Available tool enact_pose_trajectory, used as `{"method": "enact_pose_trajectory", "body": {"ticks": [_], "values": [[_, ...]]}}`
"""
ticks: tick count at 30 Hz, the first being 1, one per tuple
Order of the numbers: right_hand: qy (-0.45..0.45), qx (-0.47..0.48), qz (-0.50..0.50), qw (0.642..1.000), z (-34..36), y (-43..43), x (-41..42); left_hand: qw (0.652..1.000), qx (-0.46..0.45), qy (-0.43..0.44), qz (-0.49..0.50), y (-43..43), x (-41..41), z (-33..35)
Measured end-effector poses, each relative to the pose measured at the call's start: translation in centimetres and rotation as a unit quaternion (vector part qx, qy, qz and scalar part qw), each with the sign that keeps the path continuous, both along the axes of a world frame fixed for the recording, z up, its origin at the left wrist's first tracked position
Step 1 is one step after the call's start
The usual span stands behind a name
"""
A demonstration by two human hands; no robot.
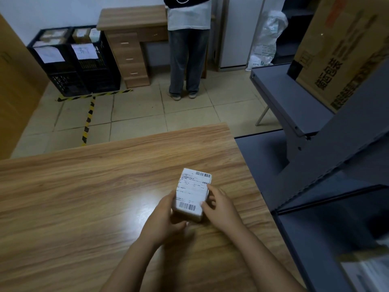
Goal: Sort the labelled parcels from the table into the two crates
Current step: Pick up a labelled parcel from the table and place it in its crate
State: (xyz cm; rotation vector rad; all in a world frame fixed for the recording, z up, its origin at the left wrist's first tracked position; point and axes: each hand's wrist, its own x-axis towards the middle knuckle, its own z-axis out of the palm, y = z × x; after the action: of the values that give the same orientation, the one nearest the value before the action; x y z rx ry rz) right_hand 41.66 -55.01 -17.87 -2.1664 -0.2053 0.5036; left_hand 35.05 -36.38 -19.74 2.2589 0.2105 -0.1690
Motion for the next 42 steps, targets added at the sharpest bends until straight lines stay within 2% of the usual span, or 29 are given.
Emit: {"method": "enact_pose_trajectory", "body": {"ticks": [3,6,9,11,15,18,20,25,30,37,40,42], "values": [[-0.01,-0.026,0.037,0.999,-0.1,-0.1,0.0,1.0,0.004,-0.013,-0.003,-1.0,-1.0,-0.5],[-0.025,-0.047,0.03,0.998,-0.4,-0.2,0.0,1.0,0.016,-0.021,-0.017,-1.5,-1.8,-0.7],[-0.057,-0.054,-0.031,0.996,-0.4,0.6,-0.5,0.994,0.095,-0.056,0.014,-1.1,-2.0,-0.8],[-0.074,-0.097,-0.052,0.991,-0.1,1.7,-1.1,0.983,0.155,-0.091,0.037,-0.3,-1.9,-0.8],[-0.04,-0.193,-0.053,0.979,-0.1,3.8,-2.3,0.964,0.232,-0.123,0.047,1.5,-1.8,-0.5],[-0.016,-0.203,-0.071,0.977,-0.4,4.6,-2.6,0.952,0.274,-0.126,0.061,2.7,-2.4,-0.2],[-0.038,-0.194,-0.087,0.976,-0.3,5.0,-2.6,0.945,0.296,-0.124,0.068,3.4,-2.8,0.2],[-0.119,-0.13,-0.079,0.981,2.7,7.2,-1.6,0.932,0.32,-0.137,0.105,5.6,-2.8,2.7],[-0.258,-0.023,-0.07,0.963,9.8,10.6,-0.2,0.897,0.355,-0.223,0.143,8.3,-1.0,10.2],[-0.446,0.152,-0.047,0.881,23.0,16.9,-1.9,0.789,0.419,-0.399,0.205,13.1,-3.5,25.7],[-0.501,0.216,-0.045,0.837,27.6,20.1,-4.9,0.749,0.439,-0.439,0.233,14.9,-7.2,31.1],[-0.516,0.246,-0.033,0.82,30.2,22.1,-7.4,0.722,0.456,-0.457,0.249,16.0,-10.4,34.0]]}}
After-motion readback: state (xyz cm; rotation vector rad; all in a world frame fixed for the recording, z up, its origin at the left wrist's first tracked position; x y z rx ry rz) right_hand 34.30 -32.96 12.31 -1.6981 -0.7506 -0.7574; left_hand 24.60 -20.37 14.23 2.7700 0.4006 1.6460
